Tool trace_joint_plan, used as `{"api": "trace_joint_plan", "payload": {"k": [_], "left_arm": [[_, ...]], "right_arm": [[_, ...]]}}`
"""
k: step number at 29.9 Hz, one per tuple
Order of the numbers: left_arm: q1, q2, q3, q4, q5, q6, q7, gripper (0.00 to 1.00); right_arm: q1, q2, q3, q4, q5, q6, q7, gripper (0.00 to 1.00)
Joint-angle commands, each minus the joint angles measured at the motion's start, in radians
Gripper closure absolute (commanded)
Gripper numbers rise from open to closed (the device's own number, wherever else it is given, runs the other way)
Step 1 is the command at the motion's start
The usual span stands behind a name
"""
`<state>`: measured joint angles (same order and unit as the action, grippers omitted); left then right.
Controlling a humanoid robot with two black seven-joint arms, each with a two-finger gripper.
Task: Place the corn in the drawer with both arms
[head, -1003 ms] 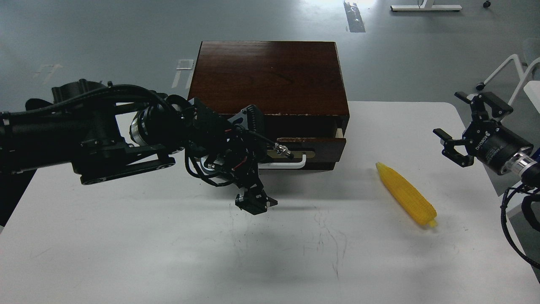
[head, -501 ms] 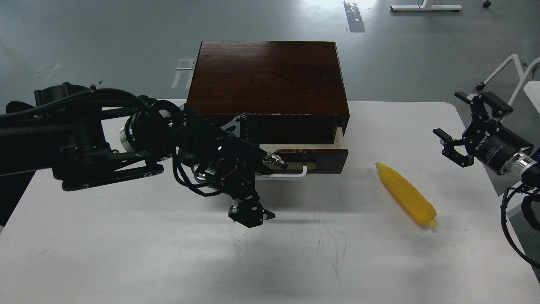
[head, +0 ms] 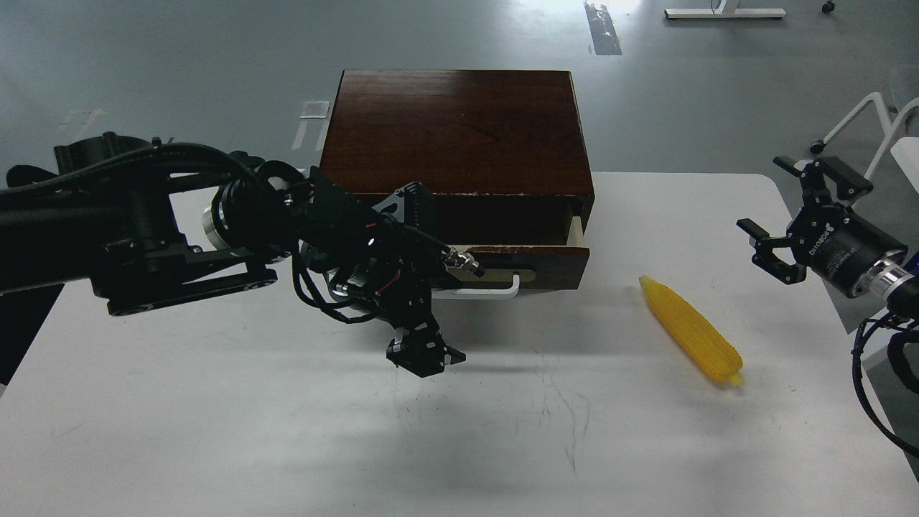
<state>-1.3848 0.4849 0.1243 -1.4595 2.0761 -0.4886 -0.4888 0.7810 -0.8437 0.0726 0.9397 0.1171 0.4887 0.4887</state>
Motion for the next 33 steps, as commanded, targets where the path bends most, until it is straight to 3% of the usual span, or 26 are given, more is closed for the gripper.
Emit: {"api": "trace_joint_plan", "payload": {"k": [1, 26, 33], "left_arm": [[0.003, 0.0, 0.0, -0.001, 0.002, 0.0, 0.0, 0.01], [-0.039, 0.003, -0.003, -0.048, 0.106, 0.0, 0.0, 0.01], [-0.074, 0.093, -0.11, -0.117, 0.02, 0.0, 0.0, 0.01]], "right_arm": [[0.0, 0.0, -0.001, -0.001, -0.001, 0.0, 0.0, 0.0], [-0.005, -0.011, 0.001, 0.001, 0.0, 0.0, 0.0, 0.0], [-0.005, -0.015, 0.001, -0.001, -0.001, 0.0, 0.0, 0.0]]}}
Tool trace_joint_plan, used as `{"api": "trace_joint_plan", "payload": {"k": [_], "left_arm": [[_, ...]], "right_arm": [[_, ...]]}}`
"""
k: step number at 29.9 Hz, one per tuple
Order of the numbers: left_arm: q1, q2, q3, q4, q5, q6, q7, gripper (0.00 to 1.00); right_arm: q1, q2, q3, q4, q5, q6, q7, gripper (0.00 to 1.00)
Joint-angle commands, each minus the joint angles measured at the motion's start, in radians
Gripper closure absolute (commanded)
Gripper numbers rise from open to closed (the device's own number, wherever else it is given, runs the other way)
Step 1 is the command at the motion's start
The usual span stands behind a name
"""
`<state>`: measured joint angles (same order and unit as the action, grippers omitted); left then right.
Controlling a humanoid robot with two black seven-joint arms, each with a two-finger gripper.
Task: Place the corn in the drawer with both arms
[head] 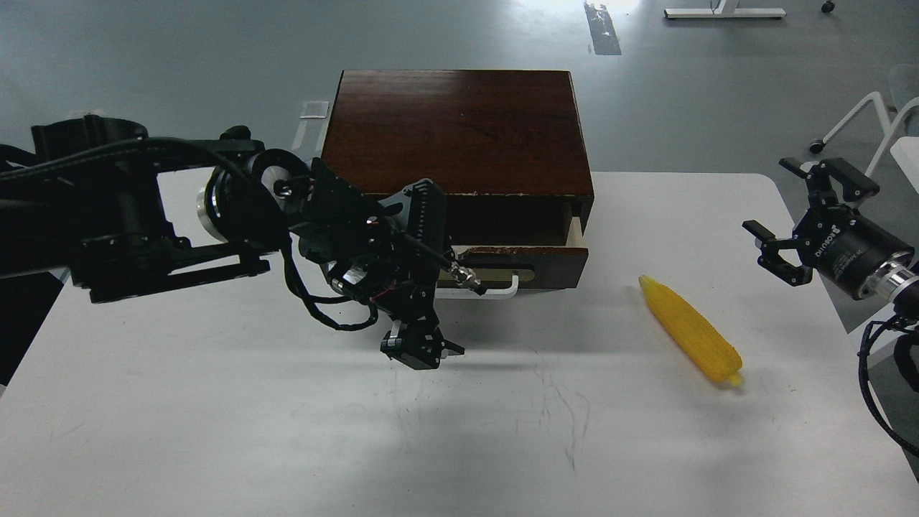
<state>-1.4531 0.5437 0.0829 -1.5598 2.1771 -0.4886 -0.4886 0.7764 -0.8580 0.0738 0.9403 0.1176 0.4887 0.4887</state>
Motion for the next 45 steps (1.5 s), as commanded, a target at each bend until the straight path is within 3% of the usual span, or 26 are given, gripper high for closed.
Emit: {"api": "trace_joint_plan", "payload": {"k": [1, 3, 9, 11, 14, 17, 20, 23, 31, 36, 45], "left_arm": [[-0.004, 0.042, -0.095, -0.017, -0.12, 0.0, 0.0, 0.01], [0.01, 0.096, -0.173, -0.009, -0.302, 0.0, 0.0, 0.01], [0.069, 0.214, -0.232, 0.04, -0.761, 0.0, 0.0, 0.01], [0.126, 0.257, -0.233, 0.063, -0.968, 0.0, 0.0, 0.01], [0.236, 0.326, -0.233, 0.066, -1.344, 0.119, 0.0, 0.01], [0.331, 0.38, -0.235, 0.079, -1.633, 0.172, 0.0, 0.01], [0.384, 0.397, -0.239, 0.124, -1.766, 0.174, 0.0, 0.01], [0.514, 0.401, -0.311, 0.228, -1.944, 0.168, 0.0, 0.01], [0.75, 0.375, -0.482, 0.337, -1.976, 0.154, 0.0, 0.01], [0.887, 0.335, -0.586, 0.372, -1.975, 0.078, 0.0, 0.01], [0.956, 0.297, -0.646, 0.4, -1.972, 0.074, 0.0, 0.01]], "right_arm": [[0.0, -0.001, 0.0, -0.001, 0.001, 0.0, 0.0, 0.0], [0.0, -0.003, 0.0, -0.001, 0.001, 0.0, 0.0, 0.0], [0.0, -0.003, 0.0, -0.001, -0.001, 0.0, 0.0, 0.0], [0.0, -0.003, 0.0, -0.001, 0.001, 0.0, 0.0, 0.0], [0.0, -0.003, 0.0, -0.001, 0.001, 0.0, 0.0, 0.0], [0.0, -0.009, 0.0, 0.0, 0.001, 0.0, 0.0, 0.0], [0.0, -0.019, -0.002, 0.0, 0.001, 0.0, 0.0, 0.0], [0.0, -0.042, -0.008, 0.002, -0.016, 0.0, 0.0, 0.0], [0.001, -0.095, -0.005, 0.009, -0.228, 0.0, 0.0, 0.0], [0.032, -0.13, -0.005, 0.014, -0.45, 0.0, 0.0, 0.0], [0.096, -0.151, -0.008, 0.055, -0.991, -0.031, 0.0, 0.0]]}}
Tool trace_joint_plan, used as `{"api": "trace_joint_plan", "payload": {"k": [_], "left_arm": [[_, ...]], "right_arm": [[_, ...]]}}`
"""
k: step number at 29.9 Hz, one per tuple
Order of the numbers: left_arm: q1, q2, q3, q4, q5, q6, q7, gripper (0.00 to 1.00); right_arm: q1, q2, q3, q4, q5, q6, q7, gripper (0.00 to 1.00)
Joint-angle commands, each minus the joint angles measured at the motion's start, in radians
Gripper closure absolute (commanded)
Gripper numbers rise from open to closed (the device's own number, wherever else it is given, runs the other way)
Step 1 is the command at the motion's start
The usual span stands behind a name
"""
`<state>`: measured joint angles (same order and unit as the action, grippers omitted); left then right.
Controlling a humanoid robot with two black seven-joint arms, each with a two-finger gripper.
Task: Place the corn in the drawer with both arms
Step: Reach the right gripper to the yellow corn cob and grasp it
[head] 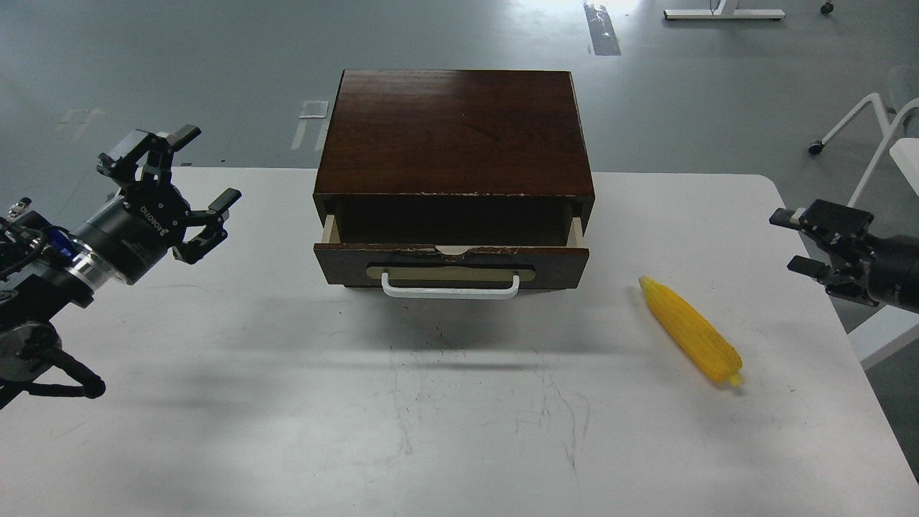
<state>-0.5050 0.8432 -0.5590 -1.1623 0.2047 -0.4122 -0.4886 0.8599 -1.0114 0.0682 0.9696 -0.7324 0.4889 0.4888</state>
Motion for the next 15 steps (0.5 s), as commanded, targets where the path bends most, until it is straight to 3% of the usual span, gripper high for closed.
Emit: {"api": "trace_joint_plan", "payload": {"k": [1, 9, 15], "left_arm": [[0.008, -0.003, -0.005, 0.003, 0.001, -0.002, 0.0, 0.01], [0.009, -0.004, -0.009, -0.004, 0.007, -0.003, 0.0, 0.01], [0.009, -0.004, -0.009, -0.01, 0.013, -0.004, 0.0, 0.01]], "right_arm": [[0.014, 0.002, -0.004, 0.037, -0.18, -0.049, 0.0, 0.0], [0.007, 0.039, -0.024, 0.101, -0.576, -0.171, 0.0, 0.0], [0.007, 0.099, -0.028, 0.081, -0.607, -0.178, 0.0, 0.0]]}}
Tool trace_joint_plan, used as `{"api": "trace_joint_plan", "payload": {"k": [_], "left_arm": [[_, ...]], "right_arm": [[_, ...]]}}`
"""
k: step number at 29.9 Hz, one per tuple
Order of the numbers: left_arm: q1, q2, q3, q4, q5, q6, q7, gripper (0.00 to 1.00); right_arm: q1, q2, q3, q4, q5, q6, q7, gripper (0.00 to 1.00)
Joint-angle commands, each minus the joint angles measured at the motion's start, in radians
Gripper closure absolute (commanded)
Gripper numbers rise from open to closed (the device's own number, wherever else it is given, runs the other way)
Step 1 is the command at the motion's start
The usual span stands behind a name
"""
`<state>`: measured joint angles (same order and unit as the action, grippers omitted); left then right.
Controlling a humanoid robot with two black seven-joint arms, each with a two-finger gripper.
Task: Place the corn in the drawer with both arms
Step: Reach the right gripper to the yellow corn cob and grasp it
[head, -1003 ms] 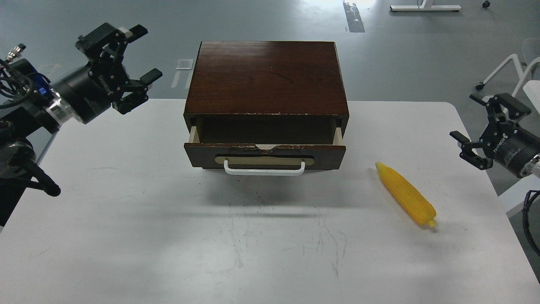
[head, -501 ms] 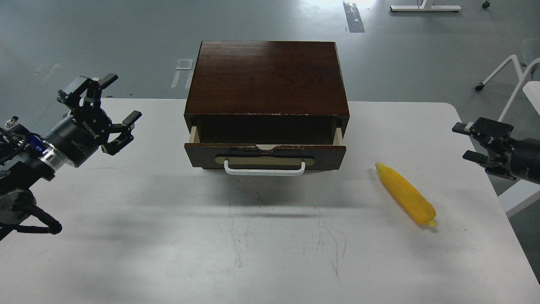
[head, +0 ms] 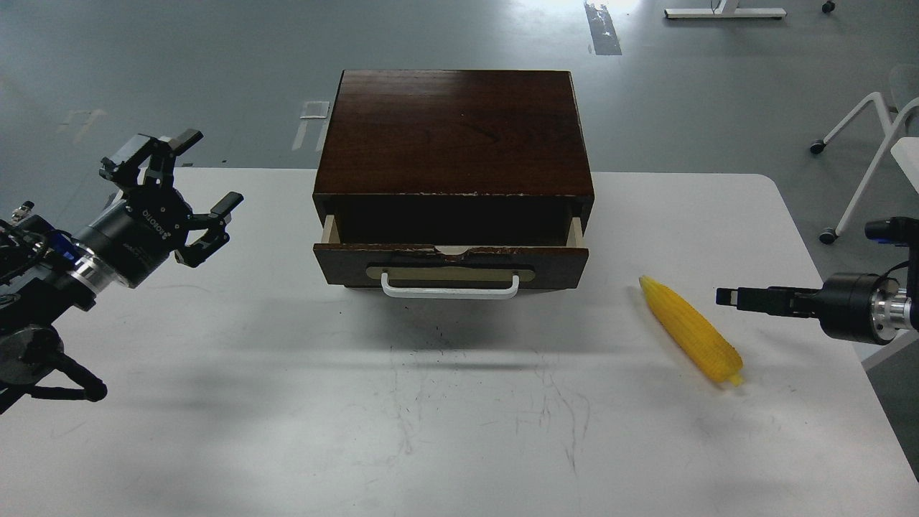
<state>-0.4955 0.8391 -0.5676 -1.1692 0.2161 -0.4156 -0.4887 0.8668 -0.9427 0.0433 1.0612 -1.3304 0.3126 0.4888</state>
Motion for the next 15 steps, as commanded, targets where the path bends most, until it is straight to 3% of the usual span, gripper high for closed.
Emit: {"api": "trace_joint_plan", "payload": {"k": [1, 11, 15], "left_arm": [[-0.001, -0.002, 0.0, -0.004, 0.002, 0.0, 0.0, 0.01], [0.0, -0.002, -0.002, -0.006, 0.003, 0.0, 0.0, 0.01], [0.0, -0.003, -0.002, -0.006, 0.003, 0.0, 0.0, 0.01]], "right_arm": [[0.001, 0.053, -0.023, -0.018, -0.009, -0.001, 0.0, 0.0], [0.07, 0.179, -0.172, -0.116, -0.009, -0.059, 0.0, 0.01], [0.081, 0.183, -0.206, -0.115, -0.009, -0.066, 0.0, 0.06]]}}
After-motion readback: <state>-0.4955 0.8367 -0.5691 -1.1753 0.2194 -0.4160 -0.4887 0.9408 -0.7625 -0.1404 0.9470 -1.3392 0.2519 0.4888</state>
